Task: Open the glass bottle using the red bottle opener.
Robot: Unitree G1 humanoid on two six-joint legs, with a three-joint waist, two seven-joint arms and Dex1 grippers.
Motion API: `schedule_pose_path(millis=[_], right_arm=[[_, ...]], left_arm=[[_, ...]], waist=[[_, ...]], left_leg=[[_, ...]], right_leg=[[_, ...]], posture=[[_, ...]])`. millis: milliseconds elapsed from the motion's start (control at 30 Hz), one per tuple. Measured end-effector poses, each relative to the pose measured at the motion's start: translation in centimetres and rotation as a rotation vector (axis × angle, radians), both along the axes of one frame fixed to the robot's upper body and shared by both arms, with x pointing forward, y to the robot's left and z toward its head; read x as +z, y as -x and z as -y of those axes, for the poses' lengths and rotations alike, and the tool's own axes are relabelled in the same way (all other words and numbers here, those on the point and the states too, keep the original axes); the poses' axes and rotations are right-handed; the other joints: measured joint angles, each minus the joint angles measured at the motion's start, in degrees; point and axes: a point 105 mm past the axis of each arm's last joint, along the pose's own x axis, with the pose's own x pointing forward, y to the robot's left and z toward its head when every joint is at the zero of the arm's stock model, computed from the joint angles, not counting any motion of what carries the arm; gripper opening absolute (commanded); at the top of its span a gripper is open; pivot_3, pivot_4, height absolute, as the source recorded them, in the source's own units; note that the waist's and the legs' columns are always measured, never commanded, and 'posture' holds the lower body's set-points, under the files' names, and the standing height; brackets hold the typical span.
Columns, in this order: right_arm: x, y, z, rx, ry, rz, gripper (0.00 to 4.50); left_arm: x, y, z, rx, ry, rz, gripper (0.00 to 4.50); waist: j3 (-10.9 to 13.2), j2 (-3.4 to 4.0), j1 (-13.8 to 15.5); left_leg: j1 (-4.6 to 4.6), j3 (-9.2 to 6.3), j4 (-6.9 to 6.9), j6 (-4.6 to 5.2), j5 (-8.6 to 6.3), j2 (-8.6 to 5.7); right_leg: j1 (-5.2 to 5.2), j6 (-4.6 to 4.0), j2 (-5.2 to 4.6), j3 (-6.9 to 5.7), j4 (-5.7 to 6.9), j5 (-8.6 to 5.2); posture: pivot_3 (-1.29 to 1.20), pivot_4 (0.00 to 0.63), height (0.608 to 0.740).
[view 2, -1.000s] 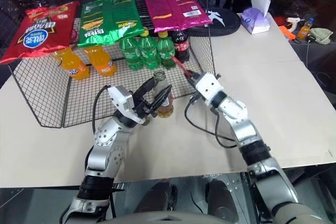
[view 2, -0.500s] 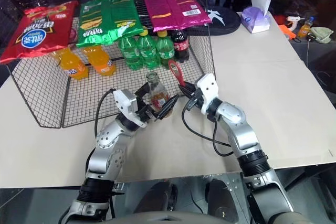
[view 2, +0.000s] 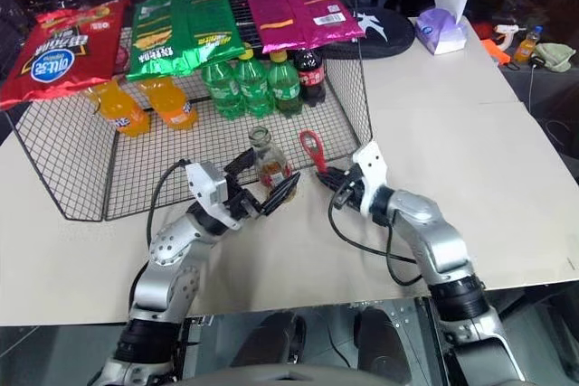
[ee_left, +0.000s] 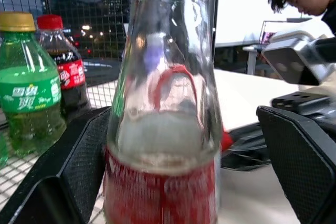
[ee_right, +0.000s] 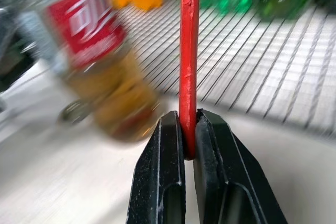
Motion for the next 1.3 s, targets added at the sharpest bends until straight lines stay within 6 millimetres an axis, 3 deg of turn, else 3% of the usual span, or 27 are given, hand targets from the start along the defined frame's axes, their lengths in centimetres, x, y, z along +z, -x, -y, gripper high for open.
schedule_pose_path(millis=[100, 133, 200, 233, 400, 433, 633, 867, 1300], right_arm=[[-0.3, 0.5, 0.5, 0.005, 0.017, -0.055, 0.0], [-0.5, 0.5, 0.9, -0.007, 0.029, -0.07, 0.85], [-0.8, 0.4, 1.6, -0.03, 0.045, -0.087, 1.56], [-0.9, 0.4, 1.8, -0.045, 0.043, -0.099, 2.23], [-0.6, 0.0, 2.5, -0.082, 0.048, -0.091, 4.27], [-0.6, 0.0, 2.7, -0.087, 0.052, -0.087, 4.4], [-0.5, -0.2, 3.2, -0.12, 0.043, -0.067, 4.4], [-1.3, 0.9, 4.5, -0.108, 0.035, -0.092, 4.4], [-1.2, 2.7, 10.9, -0.153, 0.115, 0.132, 4.4]], left_arm=[[0.0, 0.6, -0.2, -0.011, -0.01, -0.007, 4.44], [0.0, 0.8, -0.2, -0.014, -0.014, -0.013, 4.5], [-0.3, 1.0, -0.5, -0.01, -0.018, -0.026, 4.5], [-0.5, 1.0, -0.6, -0.007, -0.021, -0.034, 4.5], [-0.9, 1.3, -1.0, 0.0, -0.032, -0.05, 4.5], [-0.9, 1.3, -1.1, 0.005, -0.033, -0.049, 4.5], [-1.1, 1.3, -1.5, 0.02, -0.033, -0.057, 4.5], [-1.8, 2.0, -2.0, 0.048, -0.033, -0.087, 4.5], [-4.9, 6.9, -8.1, 0.194, -0.186, -0.291, 4.5]], waist=[[0.0, 0.0, 0.01], [0.0, 0.0, 0.01], [0.0, 0.0, 0.04], [0.0, 0.0, 0.04], [0.0, 0.0, 0.03], [0.0, 0.0, 0.03], [0.0, 0.0, 0.06], [0.0, 0.0, 0.06], [0.02, 0.01, 0.11]], left_leg=[[0.0, 0.0, 0.0, 0.0, 0.0, 0.0], [0.0, 0.0, 0.0, 0.0, 0.0, 0.0], [0.0, 0.0, 0.0, 0.0, 0.0, -0.01], [0.0, 0.0, 0.0, 0.0, 0.0, -0.01], [0.0, 0.01, 0.0, 0.0, 0.0, -0.01], [0.0, 0.01, 0.0, 0.0, 0.0, -0.01], [0.0, 0.01, 0.0, 0.0, 0.0, -0.02], [0.0, 0.02, 0.01, 0.0, 0.0, -0.01], [0.14, 0.05, 0.0, 0.13, -0.07, 0.06]], right_leg=[[0.0, 0.0, 0.01, -0.01, 0.0, 0.0], [0.0, 0.0, 0.0, -0.01, 0.0, 0.0], [0.0, 0.0, 0.01, -0.01, 0.0, 0.0], [0.0, 0.0, 0.02, -0.01, 0.0, 0.0], [0.0, 0.0, 0.03, -0.02, 0.0, 0.0], [0.0, 0.0, 0.03, -0.02, 0.0, 0.0], [0.01, 0.0, 0.03, -0.02, 0.0, 0.0], [0.01, 0.0, 0.02, -0.01, 0.01, 0.0], [0.18, 0.0, 0.04, -0.01, 0.02, 0.0]], posture=[[0.0, 0.15, 0.74], [0.0, 0.15, 0.74], [0.0, 0.15, 0.74], [0.0, 0.15, 0.74], [0.0, 0.15, 0.74], [0.0, 0.15, 0.74], [0.0, 0.15, 0.74], [0.0, 0.15, 0.74], [0.0, 0.15, 0.74]])
